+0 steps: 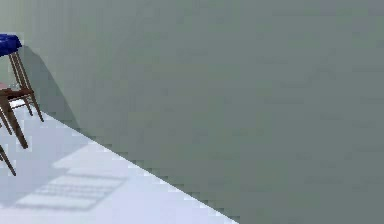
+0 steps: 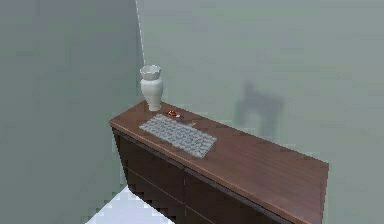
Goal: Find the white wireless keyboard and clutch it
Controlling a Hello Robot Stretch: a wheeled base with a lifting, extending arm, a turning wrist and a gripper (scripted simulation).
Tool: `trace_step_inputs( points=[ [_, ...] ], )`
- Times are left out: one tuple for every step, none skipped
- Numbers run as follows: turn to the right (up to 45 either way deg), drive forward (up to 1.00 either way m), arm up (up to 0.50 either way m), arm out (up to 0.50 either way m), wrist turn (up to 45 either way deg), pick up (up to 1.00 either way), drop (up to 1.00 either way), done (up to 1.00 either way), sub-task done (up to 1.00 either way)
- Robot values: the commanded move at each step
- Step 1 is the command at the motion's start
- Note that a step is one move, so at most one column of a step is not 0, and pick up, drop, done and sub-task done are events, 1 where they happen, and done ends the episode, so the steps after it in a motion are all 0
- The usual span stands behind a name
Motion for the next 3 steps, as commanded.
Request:
trace_step_inputs(
  points=[
    [0.0,0.0,0.5,0.0,0.0,0.0,0.0,0.0,0.0],
    [0.0,0.0,0.28,0.0,0.0,0.0,0.0,0.0,0.0],
    [0.0,0.0,0.0,0.44,0.0,0.0,0.0,0.0,0.0]
  ],
)
